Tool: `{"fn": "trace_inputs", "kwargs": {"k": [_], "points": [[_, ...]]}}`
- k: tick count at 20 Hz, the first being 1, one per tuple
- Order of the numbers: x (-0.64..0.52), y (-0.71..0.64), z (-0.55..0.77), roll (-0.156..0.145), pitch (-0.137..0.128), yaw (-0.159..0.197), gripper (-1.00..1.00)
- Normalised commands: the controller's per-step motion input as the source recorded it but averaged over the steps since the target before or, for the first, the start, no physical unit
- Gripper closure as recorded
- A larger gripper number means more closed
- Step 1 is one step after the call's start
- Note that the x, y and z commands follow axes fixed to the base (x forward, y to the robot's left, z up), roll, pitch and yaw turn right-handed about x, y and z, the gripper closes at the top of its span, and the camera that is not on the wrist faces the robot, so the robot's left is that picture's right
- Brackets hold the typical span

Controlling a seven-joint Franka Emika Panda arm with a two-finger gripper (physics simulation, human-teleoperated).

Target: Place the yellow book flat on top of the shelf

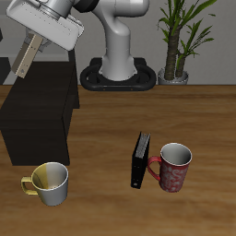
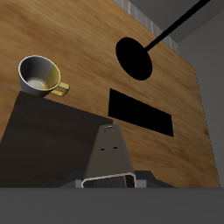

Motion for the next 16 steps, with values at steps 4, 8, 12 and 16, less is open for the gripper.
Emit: {"fn": "trace_inputs", "kwargs": {"k": [4, 8, 12, 16], "points": [[0.22, -0.20, -0.36, -0.072, 0.026, 0.044, 1.00], [0.15, -0.02, -0.39, -0.024, 0.037, 0.050, 1.00], [0.13, 0.23, -0.42, 0.000, 0.037, 0.030, 1.00], [0.22, 0.32, -0.60, 0.033, 0.107, 0.026, 1.00]]}}
